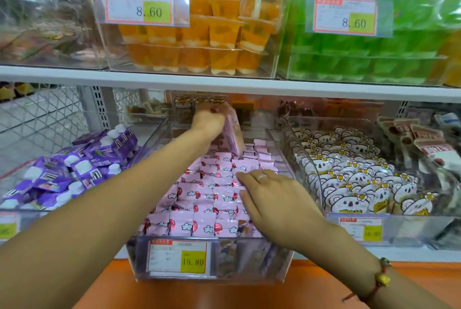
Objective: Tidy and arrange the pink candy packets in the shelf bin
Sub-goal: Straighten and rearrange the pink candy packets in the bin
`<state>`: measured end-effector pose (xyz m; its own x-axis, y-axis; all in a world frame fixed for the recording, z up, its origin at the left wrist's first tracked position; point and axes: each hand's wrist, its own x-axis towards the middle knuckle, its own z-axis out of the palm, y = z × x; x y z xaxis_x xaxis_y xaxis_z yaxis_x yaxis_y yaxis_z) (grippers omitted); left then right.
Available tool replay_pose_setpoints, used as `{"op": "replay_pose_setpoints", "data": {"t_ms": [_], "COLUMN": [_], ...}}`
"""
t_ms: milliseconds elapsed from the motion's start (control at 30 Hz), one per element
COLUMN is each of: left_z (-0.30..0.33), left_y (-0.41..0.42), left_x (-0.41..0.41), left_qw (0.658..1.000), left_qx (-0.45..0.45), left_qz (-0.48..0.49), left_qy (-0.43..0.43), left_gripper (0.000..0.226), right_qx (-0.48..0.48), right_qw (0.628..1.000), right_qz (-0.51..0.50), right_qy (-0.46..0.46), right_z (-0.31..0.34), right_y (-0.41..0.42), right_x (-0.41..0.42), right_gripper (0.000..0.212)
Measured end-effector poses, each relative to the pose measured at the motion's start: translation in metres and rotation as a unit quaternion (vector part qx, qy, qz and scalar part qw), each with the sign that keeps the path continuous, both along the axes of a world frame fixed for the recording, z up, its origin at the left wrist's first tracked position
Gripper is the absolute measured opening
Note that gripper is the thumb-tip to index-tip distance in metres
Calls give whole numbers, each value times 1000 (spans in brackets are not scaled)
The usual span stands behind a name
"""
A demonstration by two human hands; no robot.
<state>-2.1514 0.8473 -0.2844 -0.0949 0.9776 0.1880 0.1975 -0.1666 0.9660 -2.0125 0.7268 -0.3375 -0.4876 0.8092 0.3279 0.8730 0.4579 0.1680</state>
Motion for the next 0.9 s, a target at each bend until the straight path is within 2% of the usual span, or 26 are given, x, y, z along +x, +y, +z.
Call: {"op": "replay_pose_setpoints", "data": {"t_ms": [100, 200, 267, 367, 467, 500, 533, 600, 667, 767, 867, 900], "left_z": [3, -8, -18, -28, -29, -29, -28, -27, -26, -25, -25, -25], "left_y": [-30, -70, -91, -105, -108, -109, -109, -110, -112, -115, -117, -116], "left_x": [-12, -27, -33, -34, -36, -38, -40, -44, -46, -45, -46, -46], "left_qw": [989, 967, 944, 916, 912, 910, 907, 913, 935, 958, 962, 962], "left_qx": [-48, -91, -127, -177, -177, -171, -162, -140, -109, -48, 7, 12], "left_qz": [23, 14, -8, -47, -65, -76, -93, -129, -157, -165, -165, -158], "left_qy": [-135, -239, -303, -357, -365, -371, -377, -362, -299, -231, -217, -223], "left_gripper": [16, 19, 22, 18, 14, 14, 17, 31, 39, 49, 41, 39], "right_qx": [10, 68, 81, 43, 21, 5, -30, -126, -215, -292, -307, -313], "right_qw": [999, 982, 961, 952, 942, 924, 892, 793, 731, 698, 681, 659], "right_qz": [-3, -22, -4, 33, 34, 36, 35, 25, 13, 26, 2, 0], "right_qy": [33, 175, 264, 300, 334, 380, 450, 595, 648, 653, 664, 683], "right_z": [2, 8, 13, 17, 19, 20, 23, 30, 36, 40, 39, 39], "right_y": [-2, -2, -3, -5, -6, -6, -5, -3, -2, -5, -4, -3], "right_x": [-3, -6, -7, -8, -5, -3, -2, 1, 3, 3, 0, 1], "right_gripper": [40, 35, 42, 54, 36, 30, 23, 16, 23, 28, 40, 50]}}
